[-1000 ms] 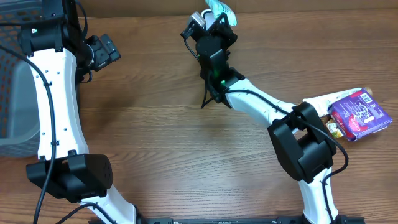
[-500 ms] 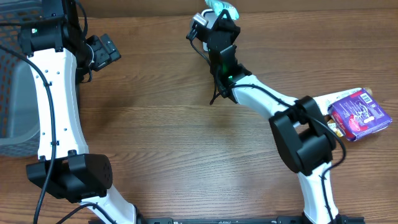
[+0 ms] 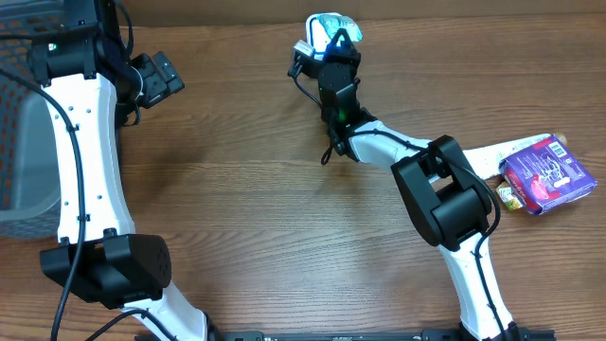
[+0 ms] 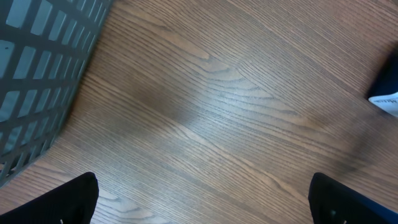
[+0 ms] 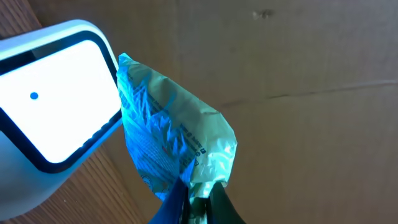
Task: Scan the item barcode
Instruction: 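Hold the wipes pack's barcode in front of the scanner, then carry the wipes pack right and drop it beside the other items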
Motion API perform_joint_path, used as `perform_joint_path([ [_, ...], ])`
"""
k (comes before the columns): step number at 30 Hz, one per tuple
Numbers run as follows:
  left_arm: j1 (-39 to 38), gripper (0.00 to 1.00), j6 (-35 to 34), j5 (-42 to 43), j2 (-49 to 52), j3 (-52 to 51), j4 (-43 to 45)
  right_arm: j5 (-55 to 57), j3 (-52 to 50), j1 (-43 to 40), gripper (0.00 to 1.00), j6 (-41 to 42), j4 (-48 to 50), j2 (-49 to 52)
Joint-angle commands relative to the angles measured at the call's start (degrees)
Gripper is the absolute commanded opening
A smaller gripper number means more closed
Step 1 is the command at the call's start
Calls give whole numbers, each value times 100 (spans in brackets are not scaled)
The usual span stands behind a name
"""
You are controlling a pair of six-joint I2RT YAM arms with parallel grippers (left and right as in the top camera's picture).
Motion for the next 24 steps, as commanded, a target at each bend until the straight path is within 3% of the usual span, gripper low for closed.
perform_joint_path([
  [1,-52,100,-81,-17,22,35,0,46,87,-26,4,-20,101,13],
  [13,-42,100,-81,-20,22,35,0,457,87,245,4,-256,103,-24],
  [20,-37,100,-81,-20,22,35,0,911,87,411,4,-210,44,-863],
  [24,-37,99,-81,-20,22,35,0,1314,87,586,4,-76,-553,-1631],
])
